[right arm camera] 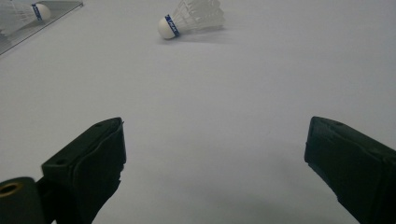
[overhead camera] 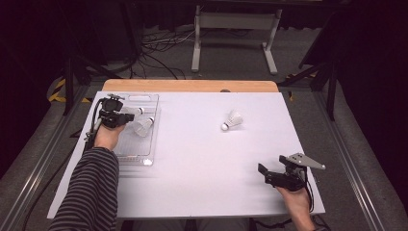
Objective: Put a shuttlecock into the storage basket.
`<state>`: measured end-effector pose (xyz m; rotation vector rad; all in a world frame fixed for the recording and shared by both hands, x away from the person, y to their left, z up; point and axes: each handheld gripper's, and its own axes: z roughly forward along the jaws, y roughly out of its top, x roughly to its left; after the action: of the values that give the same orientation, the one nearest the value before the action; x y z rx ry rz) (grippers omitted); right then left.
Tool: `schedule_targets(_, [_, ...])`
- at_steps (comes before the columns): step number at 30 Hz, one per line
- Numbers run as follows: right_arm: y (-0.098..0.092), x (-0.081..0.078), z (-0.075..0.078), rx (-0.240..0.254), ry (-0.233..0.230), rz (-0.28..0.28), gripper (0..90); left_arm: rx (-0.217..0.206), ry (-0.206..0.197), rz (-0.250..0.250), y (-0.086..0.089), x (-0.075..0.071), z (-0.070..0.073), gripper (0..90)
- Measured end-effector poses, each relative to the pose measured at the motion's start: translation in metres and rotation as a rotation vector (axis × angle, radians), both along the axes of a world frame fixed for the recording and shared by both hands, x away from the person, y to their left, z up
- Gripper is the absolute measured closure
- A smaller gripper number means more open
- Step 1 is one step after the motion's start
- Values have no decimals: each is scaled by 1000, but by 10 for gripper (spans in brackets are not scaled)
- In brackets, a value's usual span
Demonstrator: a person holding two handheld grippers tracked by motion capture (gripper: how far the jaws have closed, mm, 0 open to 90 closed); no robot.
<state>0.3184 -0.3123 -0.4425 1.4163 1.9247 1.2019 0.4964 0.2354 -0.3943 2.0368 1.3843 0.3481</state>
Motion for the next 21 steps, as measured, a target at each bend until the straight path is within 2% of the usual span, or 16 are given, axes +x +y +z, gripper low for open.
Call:
schedule_targets(4, [0,0,0,1,3,0,61,0,8,-5,-1,0,-1,867])
schedule_targets(8, [0,0,-1,-3,6,2,61,4,13,-12,-2,-2,1,762])
schedule_targets(10, [0,1,-1,0,9,4,61,13,6,-14,-2,-3,2,704])
schedule_targets(14, [1,1,-1,-3,11,4,61,3,-3,-5,-1,-6,6,577])
schedule_targets(21, [1,0,-1,-3,12,5,61,-3,-27,3,1,-13,13,481])
